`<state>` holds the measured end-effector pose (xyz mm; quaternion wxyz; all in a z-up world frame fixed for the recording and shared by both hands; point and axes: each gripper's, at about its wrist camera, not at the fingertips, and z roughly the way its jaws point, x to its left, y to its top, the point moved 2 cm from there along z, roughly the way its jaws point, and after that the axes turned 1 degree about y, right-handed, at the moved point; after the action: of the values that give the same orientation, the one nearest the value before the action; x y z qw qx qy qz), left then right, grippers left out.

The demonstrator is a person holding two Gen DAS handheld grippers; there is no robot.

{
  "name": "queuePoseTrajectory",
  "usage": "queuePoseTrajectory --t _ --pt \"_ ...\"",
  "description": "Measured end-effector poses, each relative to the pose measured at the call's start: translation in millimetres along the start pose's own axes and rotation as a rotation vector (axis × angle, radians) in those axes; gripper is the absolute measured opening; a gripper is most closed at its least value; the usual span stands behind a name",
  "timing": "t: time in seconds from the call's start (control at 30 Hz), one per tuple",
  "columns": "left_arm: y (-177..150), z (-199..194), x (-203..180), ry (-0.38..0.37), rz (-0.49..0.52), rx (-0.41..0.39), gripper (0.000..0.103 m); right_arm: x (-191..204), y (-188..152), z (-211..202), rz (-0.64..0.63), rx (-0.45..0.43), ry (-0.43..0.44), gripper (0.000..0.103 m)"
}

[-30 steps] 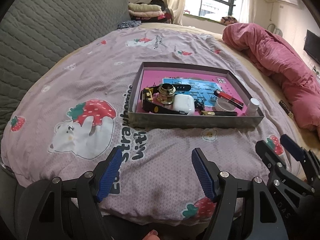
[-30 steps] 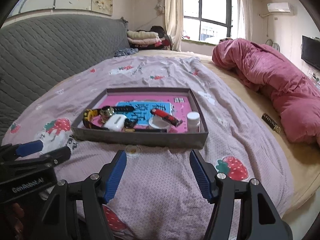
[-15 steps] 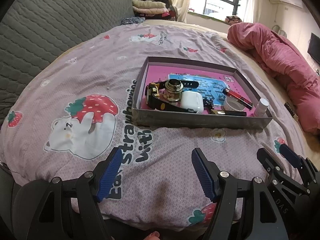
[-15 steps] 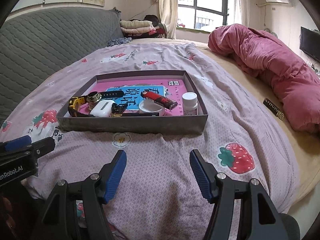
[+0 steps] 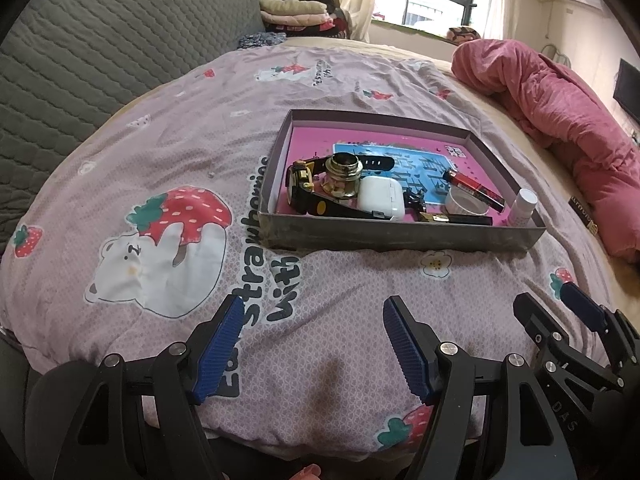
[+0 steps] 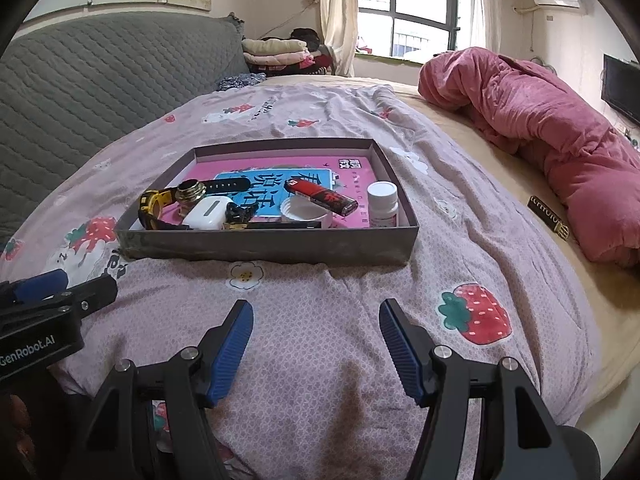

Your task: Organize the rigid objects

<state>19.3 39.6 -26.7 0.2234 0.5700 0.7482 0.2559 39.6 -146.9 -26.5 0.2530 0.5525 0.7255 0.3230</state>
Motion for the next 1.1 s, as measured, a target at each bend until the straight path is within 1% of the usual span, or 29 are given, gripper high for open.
queuePoseTrajectory --t 0.3,0.47,0.57,1.1 --pt "-0.4 0.6 -0.8 0.001 0.005 0.007 0.073 4.6 -2.2 2.3 -0.011 0.016 0.017 0.065" --pt "-2.2 5.0 -1.6 -0.005 0.008 0.024 0.073 4.0 -3.2 4.9 -0.013 0.025 0.014 0.065" --pt "-2.2 5.1 -2.2 -0.003 0.011 0.019 0.073 4.4 -3.7 4.8 -0.017 0.026 0.017 0.065" --pt "-4.3 8.8 -3.8 0.028 0.031 0.032 0.073 8.9 -3.2 4.6 -0.046 0.022 0.01 0.065"
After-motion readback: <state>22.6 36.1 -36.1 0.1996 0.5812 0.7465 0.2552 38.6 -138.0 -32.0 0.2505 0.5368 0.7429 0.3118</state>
